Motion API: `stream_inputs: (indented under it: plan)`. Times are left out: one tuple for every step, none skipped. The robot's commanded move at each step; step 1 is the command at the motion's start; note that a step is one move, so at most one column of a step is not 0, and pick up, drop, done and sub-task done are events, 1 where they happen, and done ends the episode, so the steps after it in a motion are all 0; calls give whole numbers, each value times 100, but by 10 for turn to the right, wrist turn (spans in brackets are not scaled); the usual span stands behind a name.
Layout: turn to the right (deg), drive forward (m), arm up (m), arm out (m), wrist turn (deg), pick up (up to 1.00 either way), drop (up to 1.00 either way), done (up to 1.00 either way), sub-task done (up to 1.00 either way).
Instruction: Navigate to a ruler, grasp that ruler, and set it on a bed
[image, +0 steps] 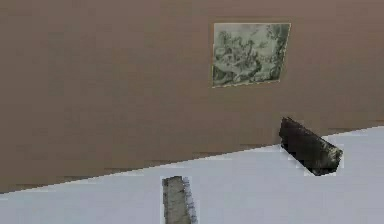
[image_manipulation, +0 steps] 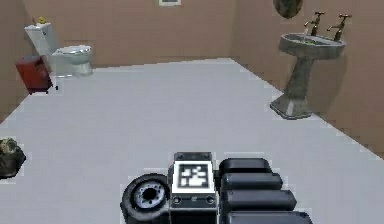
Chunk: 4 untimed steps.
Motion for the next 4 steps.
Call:
stream_inputs:
  plan:
    - [-450, 0, 0, 0, 0, 0, 0, 0, 0]
    - [-90, 0, 0, 0, 0, 0, 0, 0, 0]
    - [0, 40, 0, 0, 0, 0, 0, 0, 0]
    - [-330, 0, 0, 0, 0, 0, 0, 0, 0]
